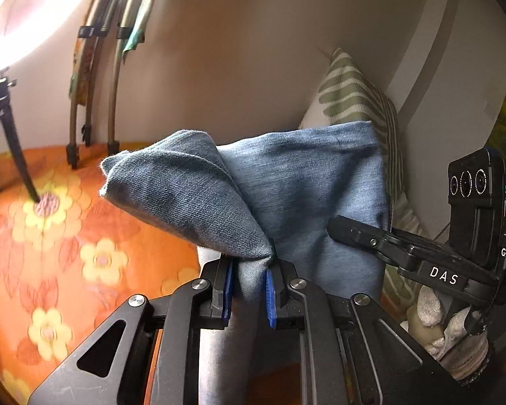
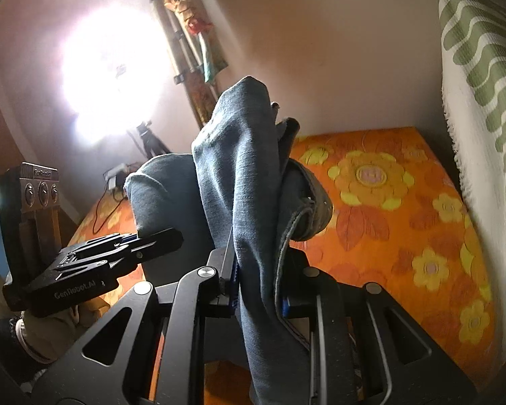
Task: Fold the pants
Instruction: 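Close both tools on the bundle edge and lift it over, then open both tools and release the folded jeans bundle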
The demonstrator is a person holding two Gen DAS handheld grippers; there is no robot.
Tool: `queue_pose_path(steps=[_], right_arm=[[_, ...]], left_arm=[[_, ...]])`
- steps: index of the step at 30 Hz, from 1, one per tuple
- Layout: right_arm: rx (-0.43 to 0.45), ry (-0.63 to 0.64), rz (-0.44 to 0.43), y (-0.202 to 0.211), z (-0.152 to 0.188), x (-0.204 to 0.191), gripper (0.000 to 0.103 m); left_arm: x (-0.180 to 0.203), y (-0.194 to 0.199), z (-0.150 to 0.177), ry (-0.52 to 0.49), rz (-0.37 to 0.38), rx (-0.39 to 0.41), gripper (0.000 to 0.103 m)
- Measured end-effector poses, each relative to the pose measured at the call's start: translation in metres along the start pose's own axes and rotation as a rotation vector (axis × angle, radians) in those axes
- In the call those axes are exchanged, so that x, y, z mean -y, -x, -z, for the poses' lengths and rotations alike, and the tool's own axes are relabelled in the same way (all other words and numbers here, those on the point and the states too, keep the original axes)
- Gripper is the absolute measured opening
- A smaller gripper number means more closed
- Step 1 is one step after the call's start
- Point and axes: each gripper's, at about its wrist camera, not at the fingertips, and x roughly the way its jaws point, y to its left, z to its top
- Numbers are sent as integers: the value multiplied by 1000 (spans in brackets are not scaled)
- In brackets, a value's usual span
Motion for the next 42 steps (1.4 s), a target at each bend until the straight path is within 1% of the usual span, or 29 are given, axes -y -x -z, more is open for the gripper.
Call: queue_pose_path(steps=[6, 10, 13, 18, 21, 28, 31, 34, 37, 39, 40, 41, 42], right_arm=[[-1, -28, 1, -31, -31, 20, 19], [-7, -31, 7, -57, -59, 33, 19], [-9, -27, 16, -72, -75, 42, 19], [-22, -31, 32, -96, -93, 61, 19], [-41, -46, 41, -113, -99, 76, 19], [-56, -72, 65, -145, -105, 105, 19], [-64, -58, 88, -160, -111, 112, 18], [-85, -51, 110, -174, -115, 121, 18], [-115, -34, 139, -190, -114, 130, 18], [-132, -23, 164, -197, -112, 134, 22], [-147, -25, 191, -201, -111, 138, 24], [-156, -23, 215, -203, -112, 140, 30], [-162, -20, 251, -203, -112, 144, 33]], left_arm=[[-17, -30, -31, 13, -5, 5, 13], [-28, -51, -51, 20, -10, 14, 13], [-32, -65, -63, 15, -14, 20, 13], [-41, -94, -74, 16, -21, 11, 13], [-47, -109, -79, 25, -23, 6, 13], [-58, -140, -96, 6, -61, 0, 12], [-69, -152, -104, 10, -90, 1, 11], [-75, -158, -104, -18, -147, 2, 11], [-79, -159, -102, -38, -183, -7, 11], [-80, -157, -100, -52, -202, -14, 11], [-80, -155, -99, -52, -200, -15, 11], [-82, -152, -97, -51, -199, -16, 11], [-85, -148, -95, -51, -198, -17, 11]])
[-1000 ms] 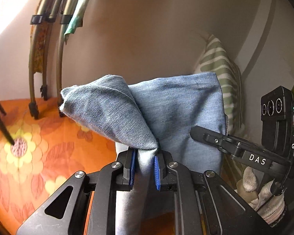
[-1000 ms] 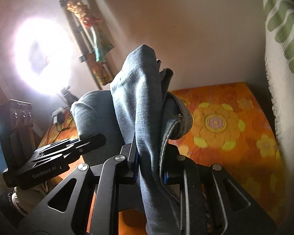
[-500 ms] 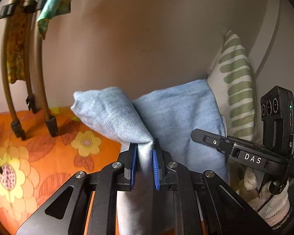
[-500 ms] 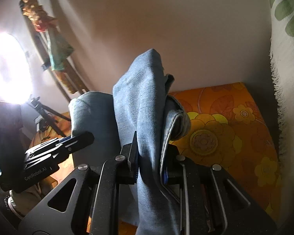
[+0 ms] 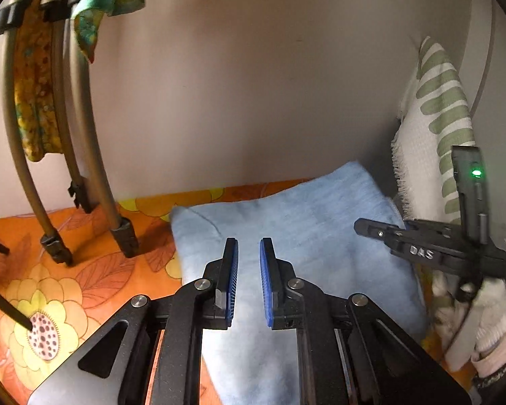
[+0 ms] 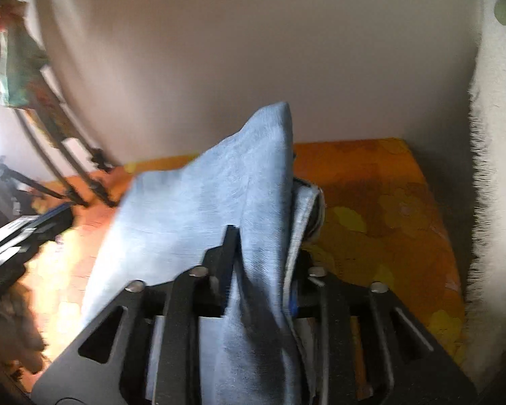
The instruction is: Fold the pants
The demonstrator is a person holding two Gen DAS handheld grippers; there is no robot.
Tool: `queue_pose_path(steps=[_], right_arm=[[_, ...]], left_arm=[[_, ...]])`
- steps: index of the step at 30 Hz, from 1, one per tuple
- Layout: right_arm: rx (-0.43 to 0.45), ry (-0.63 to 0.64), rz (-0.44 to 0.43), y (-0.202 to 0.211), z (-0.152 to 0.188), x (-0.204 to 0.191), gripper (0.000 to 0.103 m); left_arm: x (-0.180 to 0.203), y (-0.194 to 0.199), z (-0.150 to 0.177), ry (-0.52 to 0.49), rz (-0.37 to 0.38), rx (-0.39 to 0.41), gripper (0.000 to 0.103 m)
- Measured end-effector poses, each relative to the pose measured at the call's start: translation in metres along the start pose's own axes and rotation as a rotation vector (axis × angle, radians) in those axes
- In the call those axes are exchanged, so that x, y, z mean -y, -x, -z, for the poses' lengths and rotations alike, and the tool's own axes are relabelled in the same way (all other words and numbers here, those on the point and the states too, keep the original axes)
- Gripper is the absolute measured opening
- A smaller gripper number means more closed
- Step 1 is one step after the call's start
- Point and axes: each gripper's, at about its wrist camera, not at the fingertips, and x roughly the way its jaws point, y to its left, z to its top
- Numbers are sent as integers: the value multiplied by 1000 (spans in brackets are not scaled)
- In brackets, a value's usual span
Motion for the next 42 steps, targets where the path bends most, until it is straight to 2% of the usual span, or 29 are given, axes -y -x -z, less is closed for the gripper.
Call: queue_pose_path(steps=[1, 4, 9, 20, 22, 23, 24, 28, 31, 32, 35, 38, 42], right_arm=[[3, -1, 40, 1, 0, 3, 33], [6, -34, 87, 6, 0, 16, 35], [47, -50, 88, 29, 5, 24, 42], [83, -10, 98, 78, 26, -6, 45], [92, -20, 90, 87, 31, -10, 50], [97, -21, 86, 93, 34, -12, 53], [101, -20, 84, 97, 37, -15, 53], [103, 8, 72, 111, 47, -31, 53], [107, 20, 66, 124, 56, -42, 53], [110, 22, 62, 130, 59, -45, 55], [132, 34, 58, 148, 69, -55, 63], [150, 52, 66, 165, 78, -64, 64], [165, 64, 69, 186, 92, -73, 70]], left_arm=[[1, 3, 1, -4, 2, -2, 11], [3, 12, 5, -22, 5, -7, 11], [11, 25, 4, -16, 27, -12, 12], [22, 70, 15, -13, 35, -7, 12], [24, 78, 18, -14, 29, -11, 21], [24, 81, 19, -11, 27, -12, 30], [25, 85, 21, -7, 26, -13, 34], [30, 101, 28, -14, 23, -17, 34], [33, 116, 33, -15, 20, -15, 45], [34, 123, 35, -18, 19, -10, 49], [41, 143, 43, -32, 12, 9, 50], [48, 163, 51, -44, 18, 23, 54], [56, 185, 60, -46, 33, 41, 56]])
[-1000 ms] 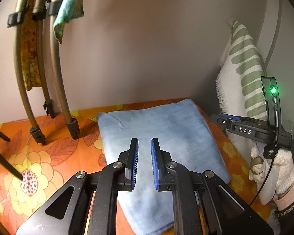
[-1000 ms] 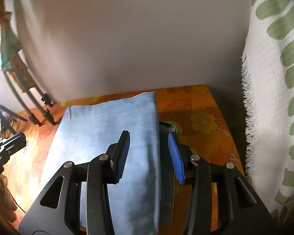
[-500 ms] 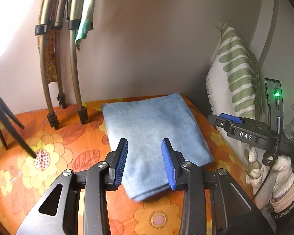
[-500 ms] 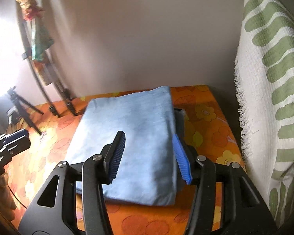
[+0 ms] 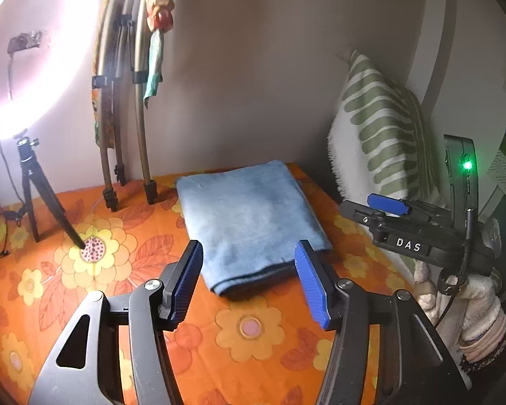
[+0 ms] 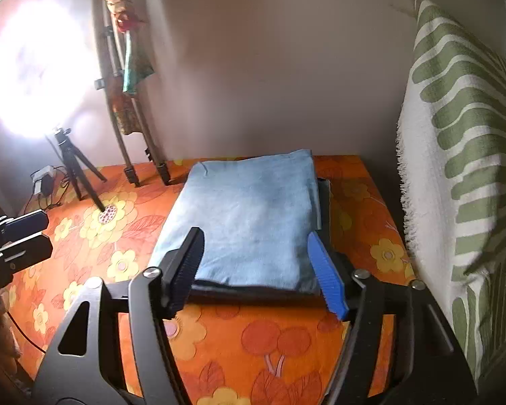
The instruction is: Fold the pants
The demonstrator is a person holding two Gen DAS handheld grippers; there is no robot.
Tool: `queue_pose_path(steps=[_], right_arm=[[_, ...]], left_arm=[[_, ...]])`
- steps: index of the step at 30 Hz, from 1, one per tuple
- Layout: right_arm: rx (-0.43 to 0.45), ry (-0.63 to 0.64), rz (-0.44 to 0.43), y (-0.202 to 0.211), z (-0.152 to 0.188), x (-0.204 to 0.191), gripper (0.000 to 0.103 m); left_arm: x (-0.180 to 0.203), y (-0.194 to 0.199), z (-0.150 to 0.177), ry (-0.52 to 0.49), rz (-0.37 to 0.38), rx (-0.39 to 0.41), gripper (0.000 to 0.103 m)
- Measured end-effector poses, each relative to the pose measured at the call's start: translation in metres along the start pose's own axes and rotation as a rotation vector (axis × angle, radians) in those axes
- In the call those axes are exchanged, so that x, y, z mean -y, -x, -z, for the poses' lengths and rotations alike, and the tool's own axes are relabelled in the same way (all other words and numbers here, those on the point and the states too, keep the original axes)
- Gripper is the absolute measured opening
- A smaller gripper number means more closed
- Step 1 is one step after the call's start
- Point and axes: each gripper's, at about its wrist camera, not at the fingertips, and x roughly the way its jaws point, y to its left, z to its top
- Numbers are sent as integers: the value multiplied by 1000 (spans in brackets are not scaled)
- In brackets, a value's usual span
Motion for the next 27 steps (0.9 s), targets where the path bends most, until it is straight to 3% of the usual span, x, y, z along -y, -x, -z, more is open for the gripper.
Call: queue_pose_path(steps=[9, 17, 27], right_arm=[[38, -25, 3, 53, 30, -15, 74], [76, -46, 38, 95, 68, -35, 86], [119, -47, 115, 128, 104, -54, 96]], left_arm=[[13, 48, 24, -21, 10, 40, 56], [18, 86, 58, -30, 3, 49, 70], [16, 101, 96, -50, -42, 23, 71]])
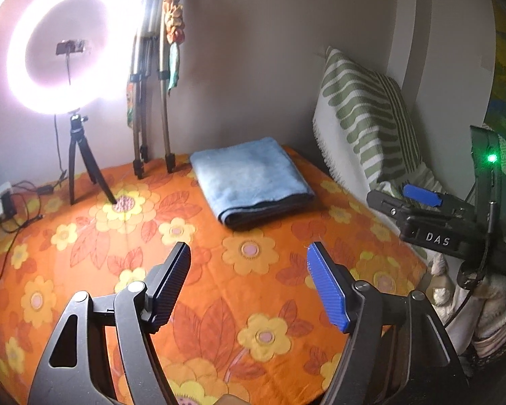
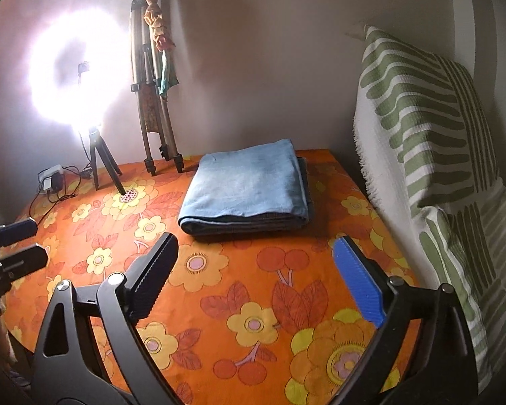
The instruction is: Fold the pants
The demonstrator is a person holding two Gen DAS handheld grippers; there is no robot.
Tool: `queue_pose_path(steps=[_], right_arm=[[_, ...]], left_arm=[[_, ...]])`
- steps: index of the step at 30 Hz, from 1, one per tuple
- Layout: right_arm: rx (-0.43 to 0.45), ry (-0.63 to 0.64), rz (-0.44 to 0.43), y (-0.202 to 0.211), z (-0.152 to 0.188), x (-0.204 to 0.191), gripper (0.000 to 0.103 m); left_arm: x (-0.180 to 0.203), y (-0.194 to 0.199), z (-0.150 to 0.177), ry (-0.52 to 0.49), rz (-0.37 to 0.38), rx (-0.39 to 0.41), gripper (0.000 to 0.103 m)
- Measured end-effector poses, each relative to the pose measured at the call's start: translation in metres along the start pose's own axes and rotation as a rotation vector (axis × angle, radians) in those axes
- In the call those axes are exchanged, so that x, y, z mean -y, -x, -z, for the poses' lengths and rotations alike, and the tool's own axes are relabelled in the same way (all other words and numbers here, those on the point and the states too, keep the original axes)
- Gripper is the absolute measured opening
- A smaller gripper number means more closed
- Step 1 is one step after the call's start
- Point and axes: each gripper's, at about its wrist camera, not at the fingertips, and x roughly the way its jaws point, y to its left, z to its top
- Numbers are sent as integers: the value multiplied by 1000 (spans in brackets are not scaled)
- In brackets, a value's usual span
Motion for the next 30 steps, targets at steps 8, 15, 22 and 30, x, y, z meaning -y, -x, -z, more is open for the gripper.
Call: queue_pose_path(steps=[8, 15, 22, 30], right_arm=[[20, -5, 29, 9, 20, -11, 101], [18, 28, 66, 3, 39, -23, 103], [39, 56, 71, 7, 44, -28, 103], [40, 54, 67, 9, 46, -28, 103]], left_arm=[[-9, -1, 25, 35, -29, -22, 72], [-11, -3, 35, 15, -73, -39, 72], [-16, 0, 43, 28, -80, -48, 79], [-16, 5, 44, 24, -93, -34, 79]])
